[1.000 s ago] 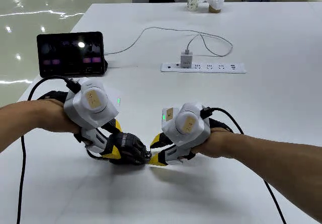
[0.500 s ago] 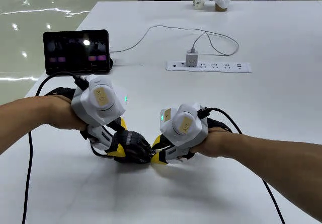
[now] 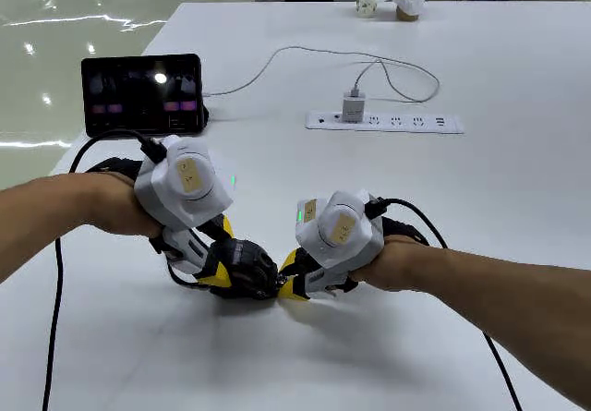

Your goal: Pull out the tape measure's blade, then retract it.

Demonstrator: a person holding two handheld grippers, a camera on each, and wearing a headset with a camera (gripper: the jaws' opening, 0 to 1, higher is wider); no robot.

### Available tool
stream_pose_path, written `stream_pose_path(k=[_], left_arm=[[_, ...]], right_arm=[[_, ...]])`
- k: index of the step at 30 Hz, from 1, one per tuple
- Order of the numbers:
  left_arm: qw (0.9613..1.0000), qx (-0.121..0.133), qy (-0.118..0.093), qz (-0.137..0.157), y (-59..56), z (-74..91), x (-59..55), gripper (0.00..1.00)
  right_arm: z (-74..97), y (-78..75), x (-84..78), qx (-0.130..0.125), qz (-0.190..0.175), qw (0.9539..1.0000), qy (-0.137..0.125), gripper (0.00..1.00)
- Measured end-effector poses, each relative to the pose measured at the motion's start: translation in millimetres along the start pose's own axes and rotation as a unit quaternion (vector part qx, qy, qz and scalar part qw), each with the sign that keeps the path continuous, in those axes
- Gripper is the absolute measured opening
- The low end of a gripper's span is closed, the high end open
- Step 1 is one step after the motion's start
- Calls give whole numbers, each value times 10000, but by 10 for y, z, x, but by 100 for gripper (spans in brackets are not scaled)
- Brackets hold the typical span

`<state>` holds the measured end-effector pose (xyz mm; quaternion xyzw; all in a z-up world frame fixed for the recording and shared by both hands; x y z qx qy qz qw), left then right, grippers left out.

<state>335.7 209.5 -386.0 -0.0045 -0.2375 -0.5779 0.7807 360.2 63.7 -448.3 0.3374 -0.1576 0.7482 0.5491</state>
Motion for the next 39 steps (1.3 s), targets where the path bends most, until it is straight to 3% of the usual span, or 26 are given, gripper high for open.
stream_pose_path(k=[39], left_arm=[[10000, -7, 34, 32, -19, 2, 39, 26]], right_arm=[[112, 36, -107, 16, 16, 10000, 37, 8]])
Point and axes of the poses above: the centre of the closed fingertips' face, and the gripper's own axes: z roughly backward along the fingers, y roughly to its left, x roughly out of its top, the point moved 10 cm from there along z, roughly backward along the fingers, and after that the axes turned 14 degrees about x, right-handed, at the moved point
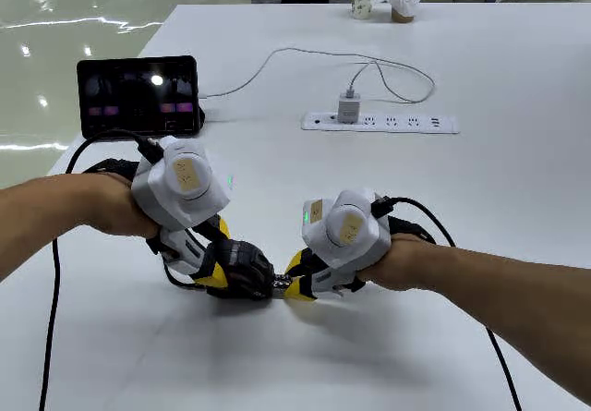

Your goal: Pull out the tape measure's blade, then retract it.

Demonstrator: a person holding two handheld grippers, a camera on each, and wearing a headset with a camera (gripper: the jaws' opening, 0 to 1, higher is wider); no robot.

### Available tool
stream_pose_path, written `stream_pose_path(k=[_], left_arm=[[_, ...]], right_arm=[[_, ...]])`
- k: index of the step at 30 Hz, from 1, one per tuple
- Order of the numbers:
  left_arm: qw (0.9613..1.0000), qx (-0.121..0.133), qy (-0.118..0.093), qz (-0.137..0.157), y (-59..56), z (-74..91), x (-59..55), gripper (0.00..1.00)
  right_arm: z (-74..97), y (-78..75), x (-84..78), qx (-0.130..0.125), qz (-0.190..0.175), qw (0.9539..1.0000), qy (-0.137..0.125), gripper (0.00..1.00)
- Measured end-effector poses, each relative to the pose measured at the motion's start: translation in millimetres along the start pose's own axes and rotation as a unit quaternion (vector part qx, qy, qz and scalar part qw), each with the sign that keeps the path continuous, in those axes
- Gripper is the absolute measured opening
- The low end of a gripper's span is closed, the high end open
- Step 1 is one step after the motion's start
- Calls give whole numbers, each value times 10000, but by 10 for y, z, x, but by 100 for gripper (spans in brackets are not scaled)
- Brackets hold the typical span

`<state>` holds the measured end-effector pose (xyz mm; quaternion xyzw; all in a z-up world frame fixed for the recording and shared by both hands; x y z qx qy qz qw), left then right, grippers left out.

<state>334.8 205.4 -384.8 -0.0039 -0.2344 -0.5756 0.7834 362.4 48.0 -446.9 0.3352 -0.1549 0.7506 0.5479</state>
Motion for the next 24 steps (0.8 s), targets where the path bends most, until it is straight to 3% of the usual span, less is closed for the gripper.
stream_pose_path(k=[24], left_arm=[[10000, 13, 8, 90, 21, 2, -9, 26]], right_arm=[[220, 45, -227, -19, -85, 9999, 57, 8]])
Point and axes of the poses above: the centre of the closed fingertips' face, and the gripper's own axes: z roughly backward along the fingers, y roughly to its left, x roughly out of its top, the point moved 10 cm from there along z, roughly backward along the fingers, and after that the axes turned 14 degrees about x, right-handed, at the moved point
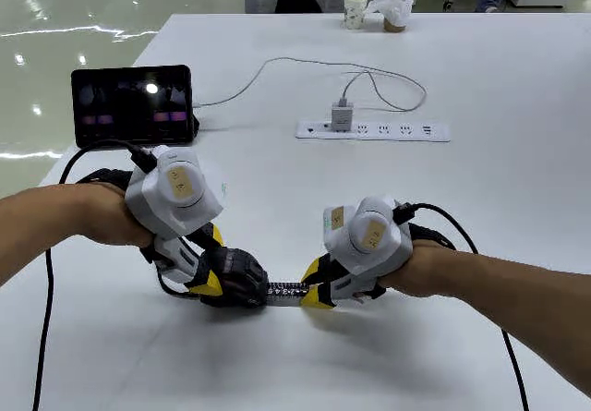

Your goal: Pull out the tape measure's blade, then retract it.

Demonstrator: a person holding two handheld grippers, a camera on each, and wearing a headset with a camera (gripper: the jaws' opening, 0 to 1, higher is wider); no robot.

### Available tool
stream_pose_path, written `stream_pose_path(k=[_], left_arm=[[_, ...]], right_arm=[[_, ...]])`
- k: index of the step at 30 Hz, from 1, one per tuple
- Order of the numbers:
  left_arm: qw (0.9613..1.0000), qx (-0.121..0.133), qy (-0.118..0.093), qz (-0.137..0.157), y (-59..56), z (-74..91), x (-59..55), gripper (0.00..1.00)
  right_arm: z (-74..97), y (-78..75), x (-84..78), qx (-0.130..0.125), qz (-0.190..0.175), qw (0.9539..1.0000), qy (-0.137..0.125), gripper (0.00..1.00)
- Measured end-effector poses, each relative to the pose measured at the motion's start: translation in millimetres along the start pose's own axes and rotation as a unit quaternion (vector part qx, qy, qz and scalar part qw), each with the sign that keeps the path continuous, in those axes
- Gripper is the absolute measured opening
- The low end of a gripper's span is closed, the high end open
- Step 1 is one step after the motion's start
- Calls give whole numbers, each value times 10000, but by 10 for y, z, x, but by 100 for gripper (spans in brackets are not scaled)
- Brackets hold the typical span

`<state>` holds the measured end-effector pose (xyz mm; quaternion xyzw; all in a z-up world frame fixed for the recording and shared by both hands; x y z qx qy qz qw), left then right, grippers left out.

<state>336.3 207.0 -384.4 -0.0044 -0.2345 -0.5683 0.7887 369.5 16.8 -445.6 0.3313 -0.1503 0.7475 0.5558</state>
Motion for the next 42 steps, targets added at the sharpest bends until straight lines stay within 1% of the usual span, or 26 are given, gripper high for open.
stream_pose_path(k=[17, 42], left_arm=[[10000, -1, 9, 35, 2, 2, -9, 26], [10000, -8, 15, 93, -12, 13, 8, 26]], right_arm=[[156, 59, -170, -14, -66, 10000, 54, 9], [399, 131, -428, -62, -178, 9997, 144, 9]])
Point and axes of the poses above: the centre of the closed fingertips' face, and the gripper's own axes: z roughly backward along the fingers, y roughly to its left, x roughly out of its top, the point moved 10 cm from there along z, roughly backward along the fingers, and after that the axes turned 14 degrees about x, right-handed, at the moved point
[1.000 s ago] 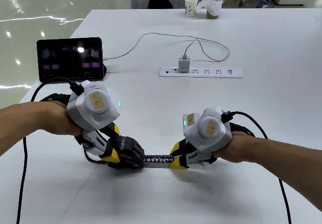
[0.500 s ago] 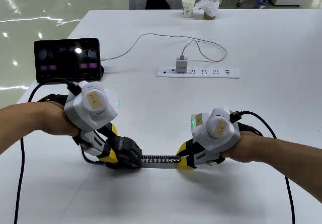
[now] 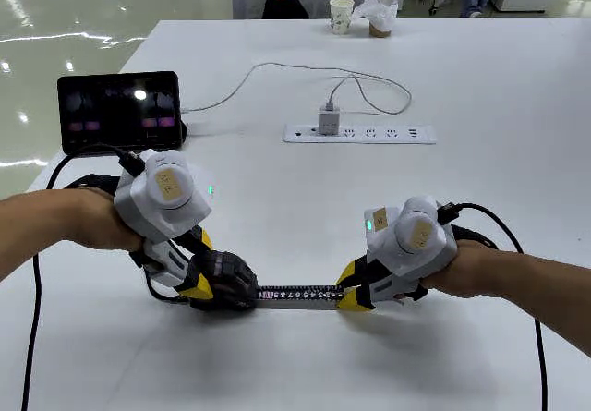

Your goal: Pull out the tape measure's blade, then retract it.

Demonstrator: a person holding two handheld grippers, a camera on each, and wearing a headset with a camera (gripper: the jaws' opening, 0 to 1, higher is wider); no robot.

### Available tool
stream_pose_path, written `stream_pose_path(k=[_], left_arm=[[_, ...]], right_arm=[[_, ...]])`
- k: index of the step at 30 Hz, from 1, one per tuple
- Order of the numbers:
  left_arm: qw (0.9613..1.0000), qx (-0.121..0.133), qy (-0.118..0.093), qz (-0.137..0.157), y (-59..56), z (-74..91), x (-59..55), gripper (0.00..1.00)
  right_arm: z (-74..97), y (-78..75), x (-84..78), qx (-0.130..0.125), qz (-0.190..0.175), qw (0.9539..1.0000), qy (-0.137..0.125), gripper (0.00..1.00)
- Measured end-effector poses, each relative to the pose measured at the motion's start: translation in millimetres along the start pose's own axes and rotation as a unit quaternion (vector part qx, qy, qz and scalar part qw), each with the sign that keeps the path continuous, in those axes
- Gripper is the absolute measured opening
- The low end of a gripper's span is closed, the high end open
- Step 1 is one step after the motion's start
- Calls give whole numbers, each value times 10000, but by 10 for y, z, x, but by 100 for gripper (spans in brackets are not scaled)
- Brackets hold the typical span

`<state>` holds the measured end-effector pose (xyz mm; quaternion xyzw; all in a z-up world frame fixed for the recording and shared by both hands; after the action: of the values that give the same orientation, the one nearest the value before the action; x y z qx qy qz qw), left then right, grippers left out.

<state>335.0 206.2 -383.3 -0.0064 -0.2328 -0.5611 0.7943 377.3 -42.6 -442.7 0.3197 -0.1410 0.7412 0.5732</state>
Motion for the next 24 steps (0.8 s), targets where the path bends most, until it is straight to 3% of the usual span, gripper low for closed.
stream_pose_path(k=[24], left_arm=[[10000, 8, -3, 24, -10, 5, 9, 26]], right_arm=[[148, 72, -173, -9, -64, 10000, 31, 9]])
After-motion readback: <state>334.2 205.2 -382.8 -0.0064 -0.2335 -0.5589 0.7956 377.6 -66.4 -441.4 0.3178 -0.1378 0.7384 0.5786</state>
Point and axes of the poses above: the centre of the closed fingertips' face, and the gripper's own axes: z roughly backward along the fingers, y roughly to its left, x roughly out of its top, the point moved 10 cm from there along z, roughly backward along the fingers, and after that the axes turned 14 degrees about x, right-handed, at the moved point
